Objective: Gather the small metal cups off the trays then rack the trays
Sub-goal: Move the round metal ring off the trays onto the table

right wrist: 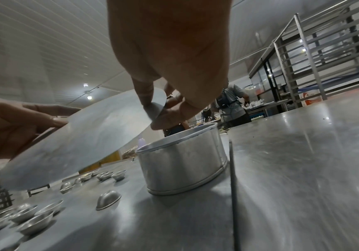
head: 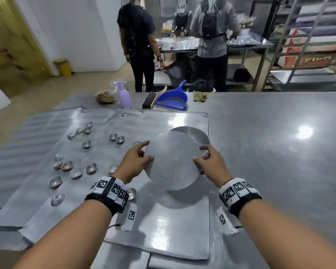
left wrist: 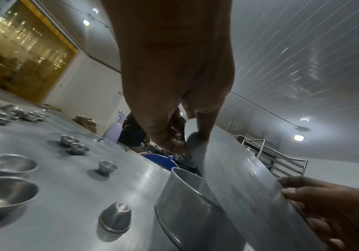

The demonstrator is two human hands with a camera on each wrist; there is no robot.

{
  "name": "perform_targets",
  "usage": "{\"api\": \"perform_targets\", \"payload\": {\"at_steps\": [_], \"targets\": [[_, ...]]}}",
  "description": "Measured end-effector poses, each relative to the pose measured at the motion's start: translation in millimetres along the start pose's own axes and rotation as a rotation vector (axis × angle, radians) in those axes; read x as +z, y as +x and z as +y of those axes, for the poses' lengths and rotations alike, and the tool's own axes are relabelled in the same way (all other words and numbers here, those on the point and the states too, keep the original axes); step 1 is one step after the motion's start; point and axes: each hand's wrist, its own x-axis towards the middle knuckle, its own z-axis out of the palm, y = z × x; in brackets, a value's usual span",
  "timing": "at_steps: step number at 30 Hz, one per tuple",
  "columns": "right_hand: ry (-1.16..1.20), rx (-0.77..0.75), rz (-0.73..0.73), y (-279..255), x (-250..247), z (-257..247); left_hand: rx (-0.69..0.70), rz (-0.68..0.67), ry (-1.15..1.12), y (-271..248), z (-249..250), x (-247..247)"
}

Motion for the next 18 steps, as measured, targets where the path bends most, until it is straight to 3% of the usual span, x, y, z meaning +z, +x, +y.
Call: {"api": "perform_targets", "payload": {"at_steps": [10,18], "targets": [[0.025,0.014,0.097,24,-33,0,0.191,-0.067,0.152,59,29,23],[-0.037,0.003,0.149,80,-34,-21,0.298,0.007,0.164,116,32,27]]}}
